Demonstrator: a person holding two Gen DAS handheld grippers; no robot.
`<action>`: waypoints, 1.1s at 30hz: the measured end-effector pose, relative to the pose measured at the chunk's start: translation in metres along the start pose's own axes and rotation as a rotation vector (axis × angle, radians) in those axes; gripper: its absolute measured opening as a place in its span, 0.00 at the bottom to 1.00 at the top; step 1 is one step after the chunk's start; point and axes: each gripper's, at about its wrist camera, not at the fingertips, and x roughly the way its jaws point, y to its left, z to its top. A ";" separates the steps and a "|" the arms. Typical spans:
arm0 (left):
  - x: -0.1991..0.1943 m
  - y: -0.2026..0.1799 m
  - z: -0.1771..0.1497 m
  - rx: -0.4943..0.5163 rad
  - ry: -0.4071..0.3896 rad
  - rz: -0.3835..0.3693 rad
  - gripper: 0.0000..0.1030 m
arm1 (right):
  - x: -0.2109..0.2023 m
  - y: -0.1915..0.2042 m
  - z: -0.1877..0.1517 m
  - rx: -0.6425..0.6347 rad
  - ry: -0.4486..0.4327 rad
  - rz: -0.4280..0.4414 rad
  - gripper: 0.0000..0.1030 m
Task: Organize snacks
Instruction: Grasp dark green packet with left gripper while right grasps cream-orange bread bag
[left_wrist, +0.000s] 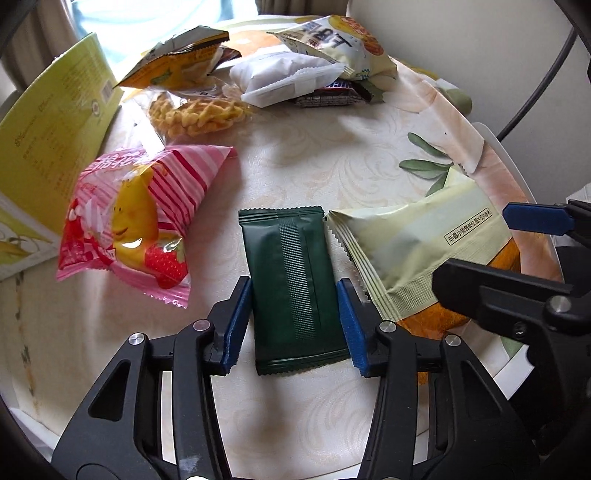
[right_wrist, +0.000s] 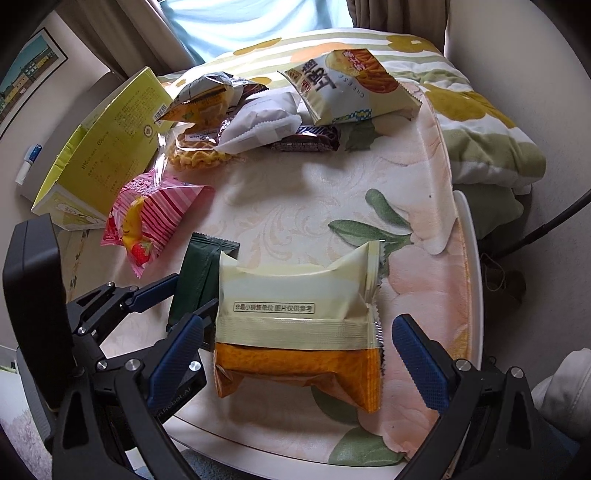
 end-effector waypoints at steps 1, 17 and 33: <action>-0.001 0.000 0.000 0.003 0.002 0.004 0.41 | 0.001 0.001 0.000 0.002 0.003 0.000 0.99; -0.012 0.023 -0.012 -0.018 0.000 0.012 0.41 | 0.026 0.016 -0.001 -0.044 0.025 -0.112 0.99; -0.016 0.033 -0.020 -0.030 -0.013 0.000 0.41 | 0.031 0.014 -0.007 -0.050 -0.004 -0.098 0.73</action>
